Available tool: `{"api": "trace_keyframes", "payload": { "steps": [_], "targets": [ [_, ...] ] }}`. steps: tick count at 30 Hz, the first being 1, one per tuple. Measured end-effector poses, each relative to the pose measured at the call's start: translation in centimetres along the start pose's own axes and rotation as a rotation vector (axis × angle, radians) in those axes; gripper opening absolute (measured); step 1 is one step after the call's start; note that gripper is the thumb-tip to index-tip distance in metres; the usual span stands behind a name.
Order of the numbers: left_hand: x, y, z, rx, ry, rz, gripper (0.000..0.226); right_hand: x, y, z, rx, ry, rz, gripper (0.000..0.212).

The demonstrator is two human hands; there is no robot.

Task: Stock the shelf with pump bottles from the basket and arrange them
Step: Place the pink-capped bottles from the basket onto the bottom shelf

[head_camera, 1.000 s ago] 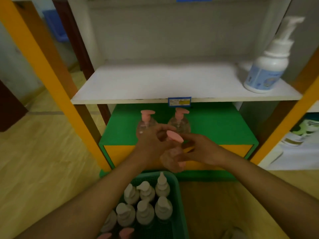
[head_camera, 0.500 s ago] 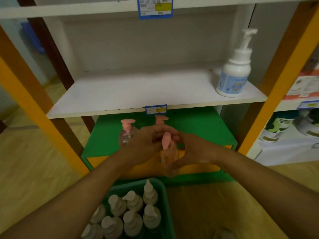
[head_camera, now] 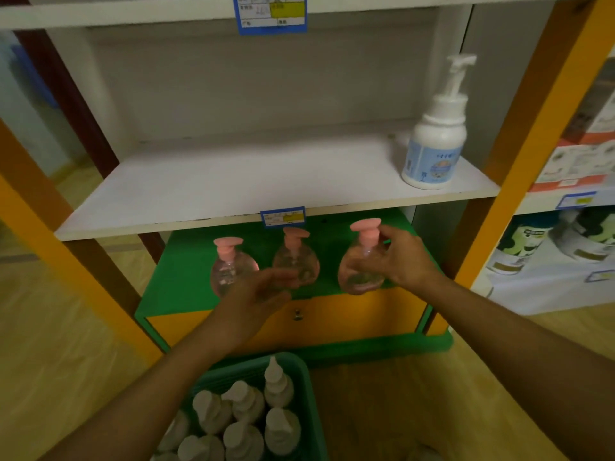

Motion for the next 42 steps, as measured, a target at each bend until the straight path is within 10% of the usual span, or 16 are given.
{"api": "trace_keyframes", "payload": {
  "steps": [27,34,42],
  "targets": [
    [2.9,2.3,-8.0,-0.137,-0.153,-0.221,0.030,-5.1,3.2,3.6,0.033,0.106,0.076,0.050],
    [3.3,0.8,-7.3,-0.162,-0.142,-0.194,0.029,-3.5,2.4,4.7,-0.056,0.124,0.119,0.098],
    [7.8,1.0,-8.9,-0.319,-0.138,-0.282,0.028,3.0,4.8,5.2,0.153,-0.039,0.016,0.021]
  ]
}}
Point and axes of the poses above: each hand's wrist, its own x-axis away from the middle knuckle, its own y-axis out of the palm, z = x × y, the point moved 6 cm from there along -x, towards the middle knuckle
